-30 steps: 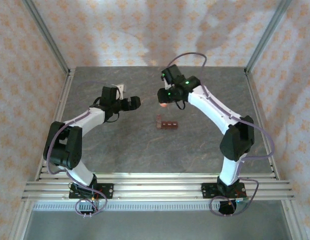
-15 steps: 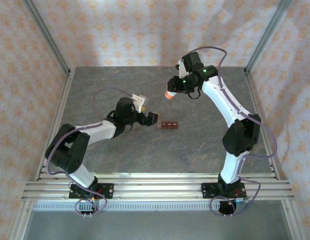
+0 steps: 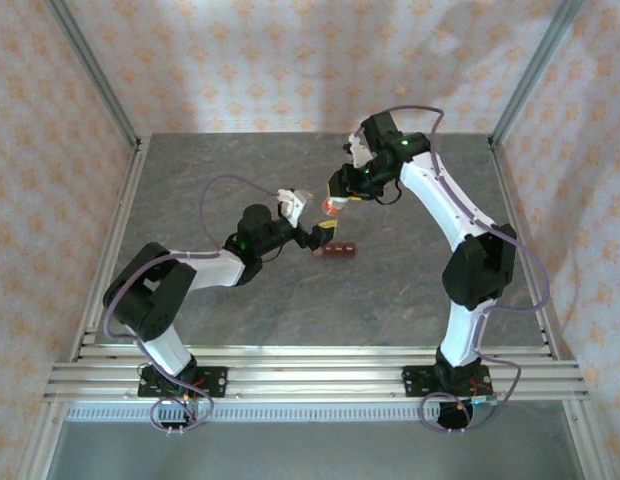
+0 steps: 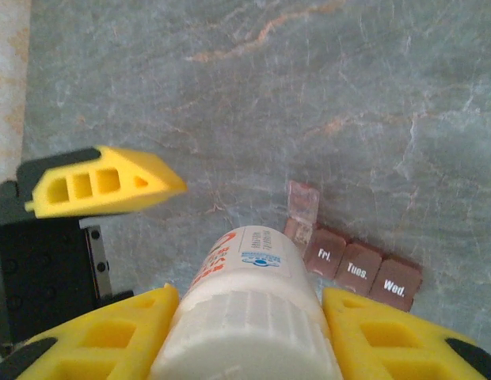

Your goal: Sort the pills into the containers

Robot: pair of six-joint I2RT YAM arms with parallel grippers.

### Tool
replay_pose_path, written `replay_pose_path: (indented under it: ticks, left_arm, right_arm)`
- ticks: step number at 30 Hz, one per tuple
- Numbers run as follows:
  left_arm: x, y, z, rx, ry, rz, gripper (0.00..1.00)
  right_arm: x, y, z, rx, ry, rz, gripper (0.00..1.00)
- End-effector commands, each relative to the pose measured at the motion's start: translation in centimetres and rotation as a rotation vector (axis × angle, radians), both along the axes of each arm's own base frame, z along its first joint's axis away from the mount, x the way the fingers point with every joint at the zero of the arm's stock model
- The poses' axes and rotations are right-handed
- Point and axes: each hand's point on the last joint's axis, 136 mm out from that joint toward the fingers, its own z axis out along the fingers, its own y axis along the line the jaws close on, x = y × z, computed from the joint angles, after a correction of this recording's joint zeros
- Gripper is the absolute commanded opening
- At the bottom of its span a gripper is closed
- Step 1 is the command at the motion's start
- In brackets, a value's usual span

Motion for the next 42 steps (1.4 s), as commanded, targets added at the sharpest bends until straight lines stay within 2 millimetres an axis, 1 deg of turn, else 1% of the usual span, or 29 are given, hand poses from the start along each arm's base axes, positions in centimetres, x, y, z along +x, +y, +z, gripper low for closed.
replay_pose_path:
  ticks: [1,6,10,20,27,28,30,40,42]
  left_arm:
    - [-0.2,-0.5,2.2,-0.051,-0.121,0.001,0.94]
    - [-0.3,-1.1,1.3,0.009,-0.115,-0.022,0.88]
    - [-0.3,-1.5,1.1,0.034,-0.107,-0.035,0.82]
    - [0.5,-2.0,2.1,0.007,-0.099,-0.039,0.73]
    - [0.5,-2.5,2.4,0.008,-0.097,-0.054,0.65]
    - [0.5,-2.6,1.8,0.021,-0.075,-0.057,0.63]
    - [0.5,-2.7,1.6,0.026,-0.064,-0.060,0.60]
    - [0.5,-3.0,0.9,0.037,-0.028,-0.077,0.47]
    - [0.5,-3.0,0.8,0.036,-0.025,-0.076,0.42]
  right_arm:
    - [-1.6,-0.1,2.5,0.040,-0.037,0.026,0.41]
    - [-2.3,-0.2,2.7,0.055,-0.034,0.032,0.41]
    - [-2.5,0.0,2.8,0.073,-0.029,0.032,0.41]
    - [-3.1,1.1,2.4,0.108,-0.005,0.048,0.41]
    - [-3.4,1.7,2.2,0.115,0.000,0.058,0.41]
    - [-3.4,1.8,2.2,0.115,0.002,0.059,0.41]
    - [-3.5,1.9,2.1,0.119,0.003,0.062,0.41]
    - [-3.6,2.1,2.3,0.123,-0.002,0.060,0.41]
    - [-3.6,2.1,2.4,0.124,-0.003,0.060,0.41]
